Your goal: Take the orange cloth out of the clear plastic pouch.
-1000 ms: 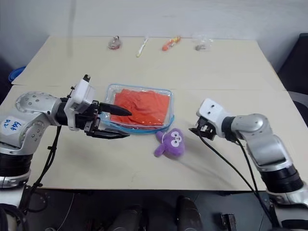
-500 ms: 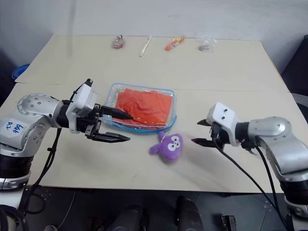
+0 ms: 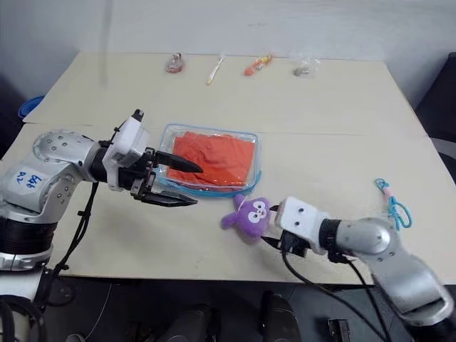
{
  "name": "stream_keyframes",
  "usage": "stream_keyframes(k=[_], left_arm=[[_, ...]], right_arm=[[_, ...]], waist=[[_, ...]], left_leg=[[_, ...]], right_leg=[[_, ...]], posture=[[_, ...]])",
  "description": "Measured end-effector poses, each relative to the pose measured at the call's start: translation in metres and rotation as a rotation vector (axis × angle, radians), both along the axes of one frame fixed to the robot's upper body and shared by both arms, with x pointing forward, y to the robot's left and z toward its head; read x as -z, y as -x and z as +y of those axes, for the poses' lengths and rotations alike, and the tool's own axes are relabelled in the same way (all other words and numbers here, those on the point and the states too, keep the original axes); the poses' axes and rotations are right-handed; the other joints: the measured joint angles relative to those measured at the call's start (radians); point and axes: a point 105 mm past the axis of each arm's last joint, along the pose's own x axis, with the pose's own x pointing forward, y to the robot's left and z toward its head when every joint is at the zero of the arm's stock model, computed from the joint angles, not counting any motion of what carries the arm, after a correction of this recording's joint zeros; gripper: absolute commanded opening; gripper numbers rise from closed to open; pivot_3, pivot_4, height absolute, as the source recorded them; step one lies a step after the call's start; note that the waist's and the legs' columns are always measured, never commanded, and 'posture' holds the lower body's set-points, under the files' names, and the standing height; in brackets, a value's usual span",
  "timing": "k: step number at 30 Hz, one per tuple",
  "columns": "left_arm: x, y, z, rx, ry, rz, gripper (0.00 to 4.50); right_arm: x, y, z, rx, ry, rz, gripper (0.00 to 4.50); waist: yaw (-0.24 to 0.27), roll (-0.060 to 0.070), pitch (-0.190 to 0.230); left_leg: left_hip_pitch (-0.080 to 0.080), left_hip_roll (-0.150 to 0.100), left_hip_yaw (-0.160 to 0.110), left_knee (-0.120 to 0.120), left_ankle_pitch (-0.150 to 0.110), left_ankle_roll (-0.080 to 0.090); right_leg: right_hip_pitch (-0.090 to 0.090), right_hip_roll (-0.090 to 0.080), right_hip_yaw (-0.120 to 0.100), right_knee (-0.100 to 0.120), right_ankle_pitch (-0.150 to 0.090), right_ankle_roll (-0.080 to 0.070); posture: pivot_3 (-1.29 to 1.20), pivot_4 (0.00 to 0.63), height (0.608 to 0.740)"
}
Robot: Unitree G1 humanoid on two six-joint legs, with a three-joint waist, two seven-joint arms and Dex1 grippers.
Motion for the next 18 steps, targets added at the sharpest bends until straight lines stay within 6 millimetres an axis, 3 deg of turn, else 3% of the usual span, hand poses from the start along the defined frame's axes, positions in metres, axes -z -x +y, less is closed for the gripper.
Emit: stream_keyframes(k=[1,4,13,18], left_arm=[[0.0,0.0,0.0,0.006,-0.003,0.003,3.34],[0.002,0.002,-0.001,0.025,-0.009,0.011,3.34],[0.0,-0.001,-0.003,0.04,-0.02,0.014,3.34],[0.001,-0.001,-0.004,0.049,-0.023,0.02,3.34]], right_arm=[[0.005,-0.001,0.004,0.014,-0.005,-0.017,3.46],[0.019,-0.002,0.016,0.028,-0.019,-0.025,2.89],[0.019,-0.007,0.022,0.05,-0.03,-0.068,0.02],[0.016,0.0,0.026,0.101,-0.118,0.092,0.02]], waist=[[-0.001,0.0,0.0],[-0.001,0.0,0.0],[-0.002,0.0,0.0],[-0.002,0.0,0.0]], left_leg=[[0.0,0.0,0.0,0.0,0.0,0.0],[0.0,0.0,0.0,0.0,0.0,0.0],[0.0,0.0,0.0,0.0,0.0,0.0],[0.0,0.0,0.0,0.0,0.0,0.0]], right_leg=[[0.0,0.0,0.0,0.0,0.0,0.0],[0.0,0.0,0.0,0.0,0.0,0.0],[0.001,0.0,0.0,0.0,0.0,0.0],[0.0,0.001,0.0,0.0,0.0,0.0]], posture=[[0.0,0.15,0.74],[0.0,0.15,0.74],[0.0,0.15,0.74],[0.0,0.15,0.74]])
